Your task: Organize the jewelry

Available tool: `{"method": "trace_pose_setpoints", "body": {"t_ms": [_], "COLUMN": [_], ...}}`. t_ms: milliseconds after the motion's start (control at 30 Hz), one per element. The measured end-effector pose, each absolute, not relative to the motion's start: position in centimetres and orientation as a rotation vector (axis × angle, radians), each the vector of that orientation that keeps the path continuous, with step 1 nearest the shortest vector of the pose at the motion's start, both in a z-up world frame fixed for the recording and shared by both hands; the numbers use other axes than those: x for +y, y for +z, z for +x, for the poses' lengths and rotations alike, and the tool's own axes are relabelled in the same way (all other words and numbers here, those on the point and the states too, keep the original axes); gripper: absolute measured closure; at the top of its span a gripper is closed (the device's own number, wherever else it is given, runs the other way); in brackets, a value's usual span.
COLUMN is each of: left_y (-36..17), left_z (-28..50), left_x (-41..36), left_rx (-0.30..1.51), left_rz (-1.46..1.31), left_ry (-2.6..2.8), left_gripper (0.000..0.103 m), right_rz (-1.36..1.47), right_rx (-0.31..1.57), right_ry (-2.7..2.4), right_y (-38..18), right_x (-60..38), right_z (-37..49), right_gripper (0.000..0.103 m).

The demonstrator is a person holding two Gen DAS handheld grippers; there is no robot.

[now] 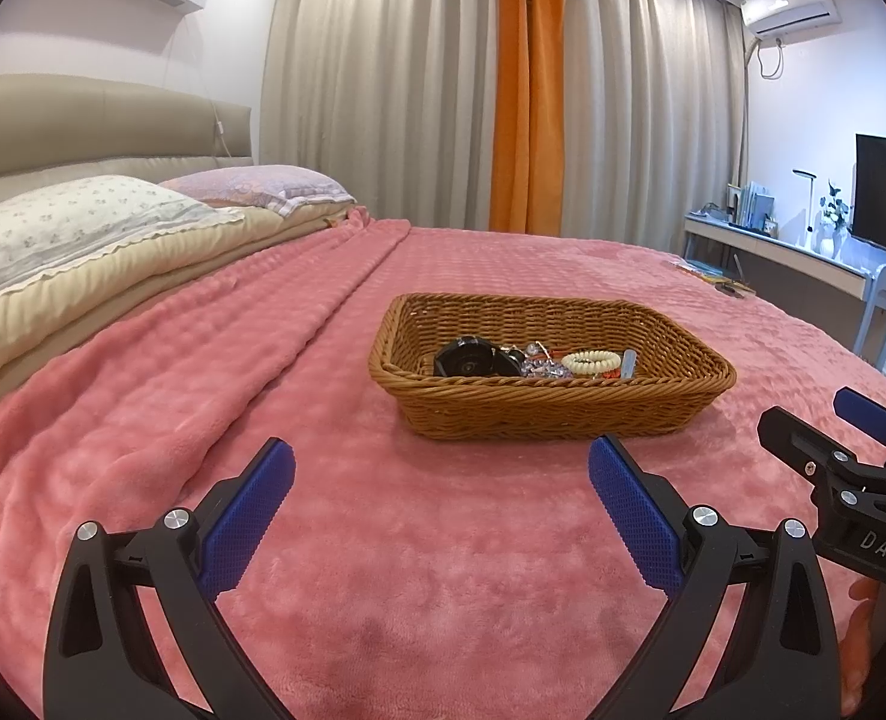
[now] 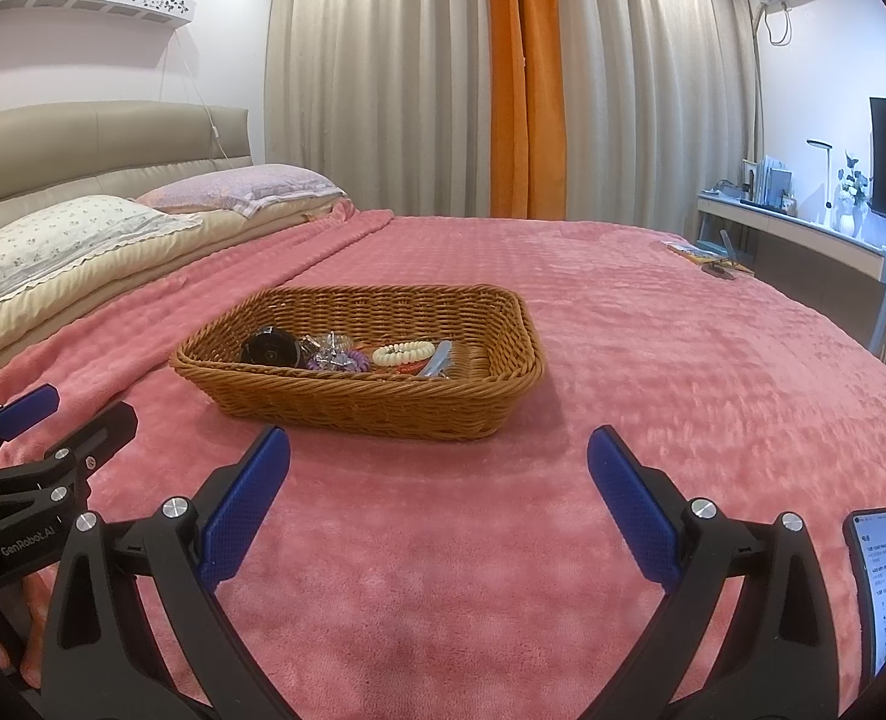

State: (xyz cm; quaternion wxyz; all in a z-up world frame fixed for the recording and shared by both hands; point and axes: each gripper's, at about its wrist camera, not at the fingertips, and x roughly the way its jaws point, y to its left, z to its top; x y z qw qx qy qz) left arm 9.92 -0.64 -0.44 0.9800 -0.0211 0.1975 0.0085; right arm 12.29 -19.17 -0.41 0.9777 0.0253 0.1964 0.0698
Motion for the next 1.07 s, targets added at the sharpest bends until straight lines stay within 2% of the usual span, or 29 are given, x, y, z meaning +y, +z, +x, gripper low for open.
{"method": "trace_pose_setpoints", "body": {"t_ms": [1067], "left_y": [-0.40], "left_z": [9.22], "left_x": [-0.31], "left_rx": [0.396], "left_rz": [-0.043], "left_ry": [0.009], "left_gripper": [0.008], "right_rz": [0.051], "right_rx": [0.397], "right_ry": [0.140], "right_y": [-0.37], "right_x": [-19.14], "right_z": [12.31], "right_gripper": [0.008]}}
